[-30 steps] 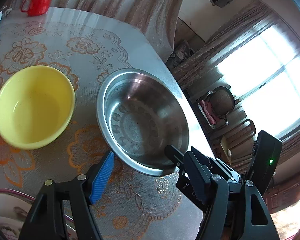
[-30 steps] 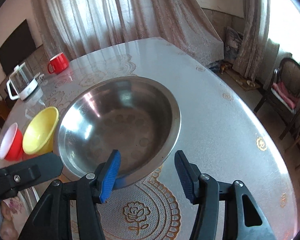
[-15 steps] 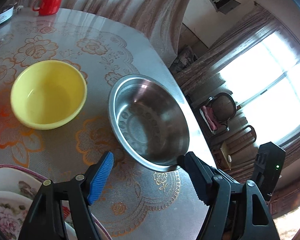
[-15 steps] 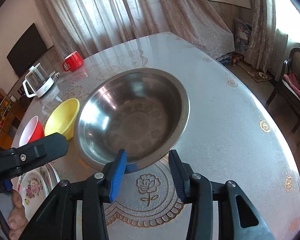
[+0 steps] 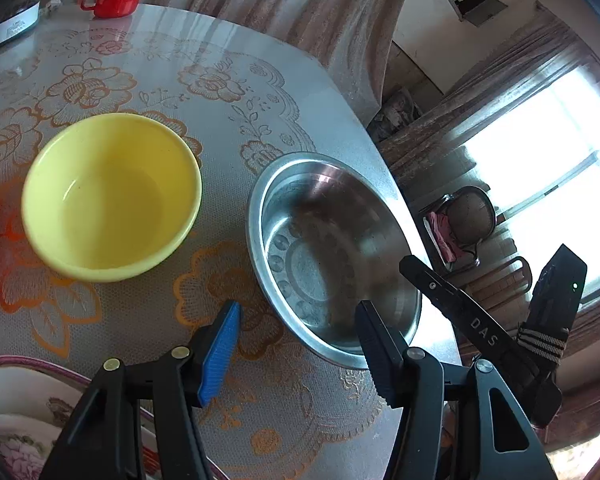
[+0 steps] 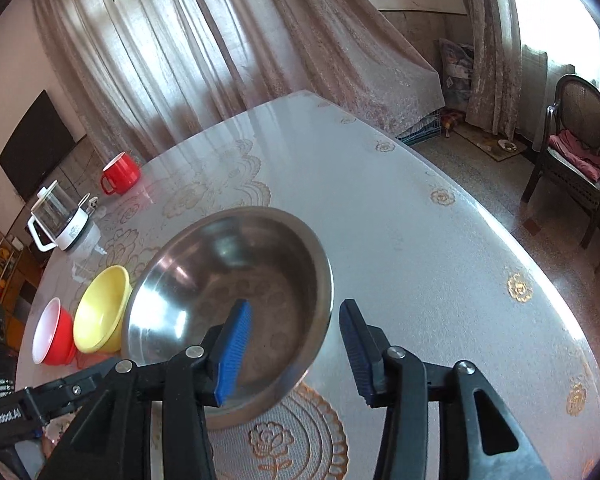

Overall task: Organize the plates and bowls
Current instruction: 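Close the left gripper on the steel bowl rim while the right gripper grips the rim too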

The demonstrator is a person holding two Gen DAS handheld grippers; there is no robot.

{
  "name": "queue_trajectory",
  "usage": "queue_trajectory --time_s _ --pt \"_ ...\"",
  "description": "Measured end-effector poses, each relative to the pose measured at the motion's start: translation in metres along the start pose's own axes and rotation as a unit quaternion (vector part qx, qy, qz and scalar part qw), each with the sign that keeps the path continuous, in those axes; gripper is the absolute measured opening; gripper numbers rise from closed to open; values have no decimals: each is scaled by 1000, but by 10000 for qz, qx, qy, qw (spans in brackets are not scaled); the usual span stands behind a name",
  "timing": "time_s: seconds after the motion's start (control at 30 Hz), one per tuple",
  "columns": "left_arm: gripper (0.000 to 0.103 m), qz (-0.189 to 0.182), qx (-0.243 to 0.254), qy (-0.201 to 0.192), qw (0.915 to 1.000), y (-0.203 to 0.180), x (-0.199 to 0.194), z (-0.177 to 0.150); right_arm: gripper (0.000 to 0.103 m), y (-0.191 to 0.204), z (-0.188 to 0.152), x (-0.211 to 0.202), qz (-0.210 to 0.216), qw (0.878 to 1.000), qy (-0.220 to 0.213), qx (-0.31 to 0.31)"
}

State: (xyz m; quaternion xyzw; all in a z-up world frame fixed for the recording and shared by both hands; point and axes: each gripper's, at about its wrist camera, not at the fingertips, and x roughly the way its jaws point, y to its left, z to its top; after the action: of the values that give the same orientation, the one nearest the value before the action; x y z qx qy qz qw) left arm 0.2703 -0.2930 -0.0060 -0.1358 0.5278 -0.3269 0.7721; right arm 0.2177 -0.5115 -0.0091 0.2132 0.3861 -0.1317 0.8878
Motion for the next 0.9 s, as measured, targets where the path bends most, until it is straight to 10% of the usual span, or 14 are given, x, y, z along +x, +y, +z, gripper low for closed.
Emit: queue_trajectory --time_s 0.17,0.37,0.67,0.9 --pt "54 -173 58 73 9998 -4 9 5 45 2 16 29 -142 9998 106 44" --pt "53 -322 211 -64 9992 -8 0 1 12 -7 15 33 -76 9993 315 190" --pt "52 -493 366 163 9980 -13 -12 -35 13 -18 -19 -10 36 9991 381 156" --pt "53 46 666 146 9977 -17 -8 -45 19 -19 -45 -23 266 9984 491 -11"
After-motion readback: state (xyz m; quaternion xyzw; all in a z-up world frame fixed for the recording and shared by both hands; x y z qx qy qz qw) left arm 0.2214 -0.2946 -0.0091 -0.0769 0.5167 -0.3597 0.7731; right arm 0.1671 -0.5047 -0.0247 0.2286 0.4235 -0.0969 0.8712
